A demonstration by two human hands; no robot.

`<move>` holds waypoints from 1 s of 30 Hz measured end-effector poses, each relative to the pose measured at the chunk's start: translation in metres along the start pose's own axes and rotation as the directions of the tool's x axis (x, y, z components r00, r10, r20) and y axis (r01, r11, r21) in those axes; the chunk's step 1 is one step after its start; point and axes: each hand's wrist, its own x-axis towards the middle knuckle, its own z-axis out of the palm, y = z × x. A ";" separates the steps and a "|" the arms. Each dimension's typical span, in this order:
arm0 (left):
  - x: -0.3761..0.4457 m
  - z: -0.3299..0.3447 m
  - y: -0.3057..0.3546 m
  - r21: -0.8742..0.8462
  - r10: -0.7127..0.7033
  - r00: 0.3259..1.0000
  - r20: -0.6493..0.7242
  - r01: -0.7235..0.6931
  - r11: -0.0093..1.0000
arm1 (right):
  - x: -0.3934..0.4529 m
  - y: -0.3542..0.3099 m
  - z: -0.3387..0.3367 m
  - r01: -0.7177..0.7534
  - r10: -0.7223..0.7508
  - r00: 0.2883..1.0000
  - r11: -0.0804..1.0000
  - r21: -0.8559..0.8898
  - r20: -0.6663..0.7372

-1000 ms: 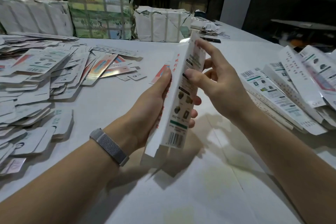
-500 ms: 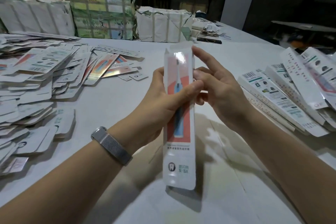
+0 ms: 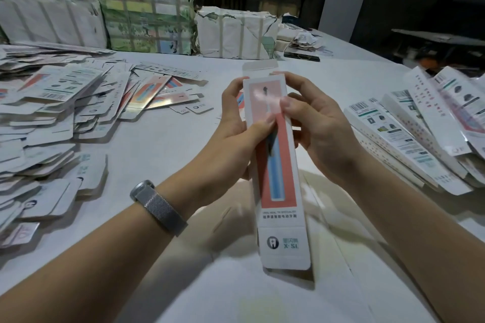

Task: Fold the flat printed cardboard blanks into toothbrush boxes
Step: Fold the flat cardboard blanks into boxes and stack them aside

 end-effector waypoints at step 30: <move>-0.004 0.003 -0.009 0.156 0.026 0.985 0.172 -0.053 0.986 | 0.009 -0.003 -0.015 -0.086 0.126 0.977 0.972 0.220 -0.174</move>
